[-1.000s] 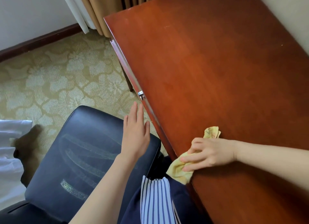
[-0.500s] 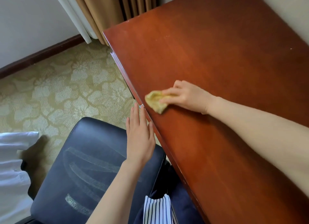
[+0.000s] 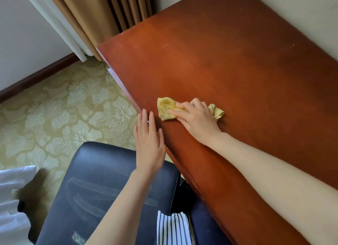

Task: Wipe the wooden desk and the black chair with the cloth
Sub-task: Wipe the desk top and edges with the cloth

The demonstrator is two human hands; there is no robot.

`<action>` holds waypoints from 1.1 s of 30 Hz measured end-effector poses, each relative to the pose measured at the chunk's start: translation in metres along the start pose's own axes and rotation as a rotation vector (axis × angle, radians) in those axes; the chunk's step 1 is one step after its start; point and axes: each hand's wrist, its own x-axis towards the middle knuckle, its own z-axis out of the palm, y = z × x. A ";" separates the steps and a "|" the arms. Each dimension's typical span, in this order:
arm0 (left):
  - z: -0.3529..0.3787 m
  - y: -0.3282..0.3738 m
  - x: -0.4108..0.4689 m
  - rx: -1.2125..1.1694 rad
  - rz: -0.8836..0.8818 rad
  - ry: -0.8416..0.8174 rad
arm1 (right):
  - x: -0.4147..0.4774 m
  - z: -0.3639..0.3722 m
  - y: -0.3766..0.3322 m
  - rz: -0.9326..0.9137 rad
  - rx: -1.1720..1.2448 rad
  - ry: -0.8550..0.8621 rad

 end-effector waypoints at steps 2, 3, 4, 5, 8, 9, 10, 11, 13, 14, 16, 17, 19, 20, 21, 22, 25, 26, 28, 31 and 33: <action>0.000 0.005 0.007 0.018 0.036 -0.006 | -0.024 -0.007 0.003 -0.099 0.018 -0.035; 0.000 0.009 0.010 0.028 0.058 -0.014 | -0.034 -0.011 0.007 -0.145 0.026 -0.055; 0.001 0.013 0.014 0.037 0.082 -0.025 | -0.044 -0.016 0.011 -0.186 0.027 -0.079; 0.003 0.017 0.018 0.046 0.103 -0.032 | -0.053 -0.020 0.016 -0.227 0.023 -0.105; 0.010 0.028 0.029 0.067 0.159 -0.042 | -0.077 -0.034 0.031 -0.320 0.007 -0.177; 0.013 0.033 0.033 0.068 0.171 -0.044 | -0.083 -0.038 0.037 -0.338 0.003 -0.192; 0.017 0.038 0.036 0.070 0.183 -0.048 | -0.090 -0.043 0.043 -0.345 -0.002 -0.205; 0.021 0.044 0.039 0.073 0.197 -0.055 | -0.095 -0.047 0.050 -0.343 -0.008 -0.210; 0.030 0.055 0.046 0.087 0.235 -0.079 | -0.104 -0.054 0.061 -0.323 -0.022 -0.195; 0.035 0.060 0.050 0.097 0.257 -0.092 | -0.107 -0.058 0.067 -0.304 -0.029 -0.183; 0.043 0.070 0.059 0.120 0.301 -0.115 | -0.110 -0.063 0.077 -0.251 -0.033 -0.159; 0.049 0.077 0.065 0.131 0.325 -0.129 | -0.112 -0.065 0.083 -0.212 -0.036 -0.145; 0.059 0.090 0.076 0.153 0.367 -0.152 | -0.113 -0.069 0.097 -0.131 -0.054 -0.115; 0.065 0.097 0.082 0.164 0.388 -0.160 | -0.114 -0.071 0.105 -0.089 -0.069 -0.097; 0.070 0.103 0.087 0.174 0.408 -0.163 | -0.114 -0.073 0.112 -0.048 -0.084 -0.071; 0.075 0.110 0.092 0.181 0.427 -0.166 | -0.114 -0.075 0.121 0.000 -0.098 -0.038; 0.093 0.131 0.109 0.203 0.448 -0.176 | -0.111 -0.079 0.149 0.171 -0.131 0.054; 0.099 0.137 0.116 0.215 0.448 -0.172 | -0.108 -0.080 0.158 0.227 -0.144 0.080; 0.110 0.150 0.129 0.241 0.456 -0.162 | -0.100 -0.081 0.176 0.330 -0.169 0.130; 0.125 0.166 0.148 0.279 0.459 -0.158 | -0.084 -0.086 0.206 0.480 -0.192 0.176; 0.132 0.173 0.157 0.314 0.432 -0.140 | -0.073 -0.091 0.227 0.580 -0.215 0.194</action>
